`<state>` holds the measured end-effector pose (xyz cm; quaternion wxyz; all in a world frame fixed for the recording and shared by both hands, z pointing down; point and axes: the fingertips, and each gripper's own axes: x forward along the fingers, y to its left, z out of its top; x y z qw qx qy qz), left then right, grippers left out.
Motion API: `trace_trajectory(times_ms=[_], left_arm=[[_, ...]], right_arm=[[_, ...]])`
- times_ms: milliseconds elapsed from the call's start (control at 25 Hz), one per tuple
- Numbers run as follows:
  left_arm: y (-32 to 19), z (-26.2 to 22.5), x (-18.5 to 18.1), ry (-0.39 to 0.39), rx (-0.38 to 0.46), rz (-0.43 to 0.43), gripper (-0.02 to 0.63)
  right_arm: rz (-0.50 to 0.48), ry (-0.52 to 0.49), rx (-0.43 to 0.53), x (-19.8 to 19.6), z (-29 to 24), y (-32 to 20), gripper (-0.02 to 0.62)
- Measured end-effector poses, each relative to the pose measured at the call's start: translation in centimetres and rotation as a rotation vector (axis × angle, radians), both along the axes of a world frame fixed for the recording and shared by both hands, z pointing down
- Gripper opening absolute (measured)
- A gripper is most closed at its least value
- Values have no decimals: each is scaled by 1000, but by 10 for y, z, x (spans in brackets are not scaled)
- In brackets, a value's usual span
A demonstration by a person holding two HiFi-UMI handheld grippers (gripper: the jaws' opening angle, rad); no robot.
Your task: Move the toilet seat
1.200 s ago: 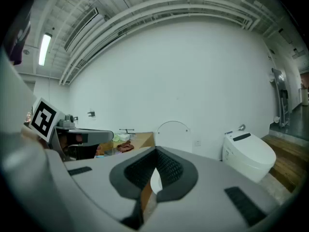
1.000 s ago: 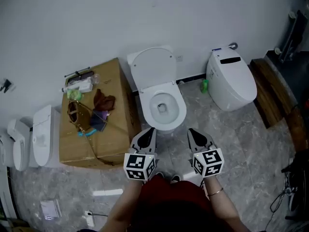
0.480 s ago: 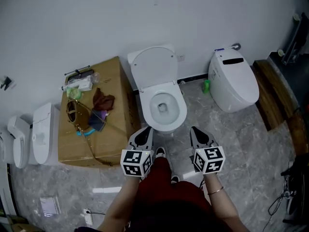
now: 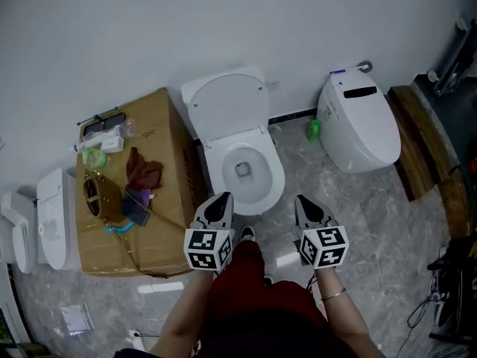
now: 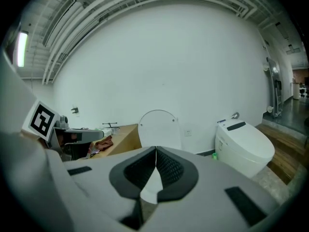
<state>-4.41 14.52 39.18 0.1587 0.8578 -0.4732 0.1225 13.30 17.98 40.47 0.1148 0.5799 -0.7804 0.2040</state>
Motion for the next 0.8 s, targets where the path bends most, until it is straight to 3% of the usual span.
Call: trace_trajectory(times_ms=[360,800], left_arm=[[-92,31,-14,10,-83,-4,29],[-129,76,-27,-2,-190,-8,29]], right_arm=[[13,-10,-75,-13,25,-93,17],[-5,4,-174,-25,62,-140,17]])
